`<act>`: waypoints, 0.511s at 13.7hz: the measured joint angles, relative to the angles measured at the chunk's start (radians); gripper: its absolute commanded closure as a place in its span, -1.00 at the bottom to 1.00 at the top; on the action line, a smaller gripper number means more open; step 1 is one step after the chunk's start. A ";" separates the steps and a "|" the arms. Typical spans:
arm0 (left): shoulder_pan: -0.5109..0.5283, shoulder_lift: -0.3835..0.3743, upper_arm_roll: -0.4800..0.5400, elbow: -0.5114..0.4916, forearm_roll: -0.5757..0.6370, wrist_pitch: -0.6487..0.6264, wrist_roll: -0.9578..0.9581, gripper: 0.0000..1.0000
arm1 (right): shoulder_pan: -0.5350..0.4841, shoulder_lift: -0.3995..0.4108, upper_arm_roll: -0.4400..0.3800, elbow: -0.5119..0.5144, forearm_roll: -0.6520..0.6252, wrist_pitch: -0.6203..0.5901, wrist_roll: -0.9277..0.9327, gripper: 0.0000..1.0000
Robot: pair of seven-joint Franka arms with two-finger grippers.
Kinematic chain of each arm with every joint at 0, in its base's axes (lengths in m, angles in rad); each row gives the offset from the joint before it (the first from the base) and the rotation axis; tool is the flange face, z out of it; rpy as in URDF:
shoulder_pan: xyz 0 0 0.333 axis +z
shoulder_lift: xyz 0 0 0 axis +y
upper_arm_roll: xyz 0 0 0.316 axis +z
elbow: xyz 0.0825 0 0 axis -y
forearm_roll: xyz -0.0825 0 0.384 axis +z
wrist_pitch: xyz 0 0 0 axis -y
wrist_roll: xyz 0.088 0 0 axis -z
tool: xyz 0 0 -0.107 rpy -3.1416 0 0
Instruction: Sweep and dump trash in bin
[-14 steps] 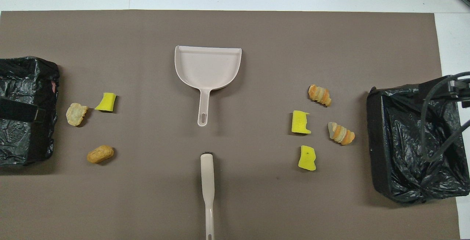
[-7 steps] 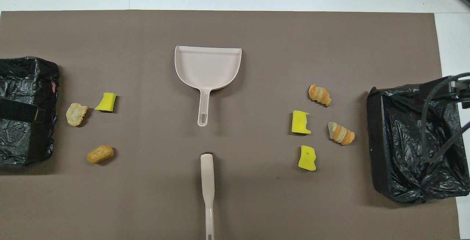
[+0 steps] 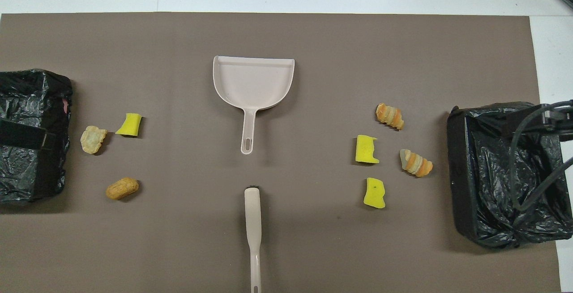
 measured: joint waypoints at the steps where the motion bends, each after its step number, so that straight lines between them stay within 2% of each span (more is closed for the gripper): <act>1: 0.000 0.000 0.000 0.000 0.000 0.000 0.000 -1.00 | 0.006 -0.001 0.001 -0.003 0.000 0.002 0.000 -1.00; 4: 0.000 0.000 0.000 0.000 0.000 0.000 0.000 -1.00 | 0.055 -0.005 0.006 -0.025 0.000 0.007 0.014 -1.00; 7: 0.000 0.000 0.000 0.000 0.000 0.000 0.000 -1.00 | 0.169 -0.012 0.011 -0.076 0.002 0.071 0.145 -1.00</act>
